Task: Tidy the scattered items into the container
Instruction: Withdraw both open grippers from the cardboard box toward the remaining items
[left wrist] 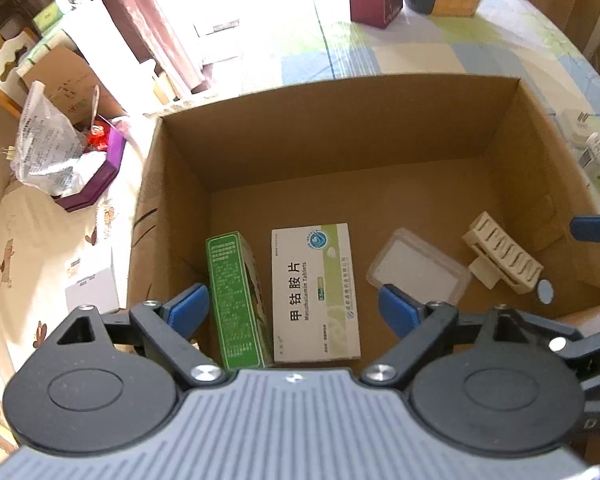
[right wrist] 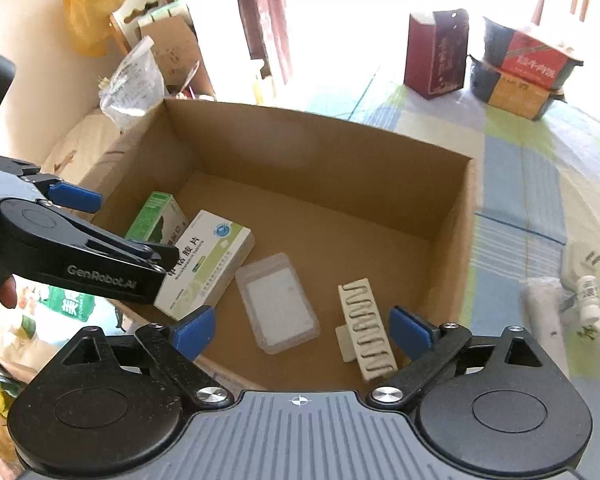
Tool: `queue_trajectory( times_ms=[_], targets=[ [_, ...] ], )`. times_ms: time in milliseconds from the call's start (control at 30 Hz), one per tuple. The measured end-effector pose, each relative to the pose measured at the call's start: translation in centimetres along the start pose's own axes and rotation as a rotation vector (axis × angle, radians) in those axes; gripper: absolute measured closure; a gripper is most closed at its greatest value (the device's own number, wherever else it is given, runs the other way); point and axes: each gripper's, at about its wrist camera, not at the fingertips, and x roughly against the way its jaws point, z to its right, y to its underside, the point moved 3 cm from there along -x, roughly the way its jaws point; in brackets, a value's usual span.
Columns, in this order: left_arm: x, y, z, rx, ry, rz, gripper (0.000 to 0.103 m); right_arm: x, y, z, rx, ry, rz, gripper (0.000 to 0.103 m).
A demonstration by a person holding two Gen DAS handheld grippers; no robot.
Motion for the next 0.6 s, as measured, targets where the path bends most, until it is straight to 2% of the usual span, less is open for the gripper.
queue_trajectory(
  times_ms=[167,367,600],
  targets=[
    [3.2,0.8,0.6,0.012,-0.025,0.038,0.008,2.9,1.1,0.7,0.001,-0.009,0.032,0.005],
    [6.8,2.2,1.8,0.030,-0.019,0.076,0.007,6.2,2.8,1.7,-0.002,-0.011,0.050,0.005],
    [9.2,4.4,3.5,0.036,-0.014,0.084,0.006,8.7,5.3,2.0,0.027,-0.020,0.045,0.005]
  ],
)
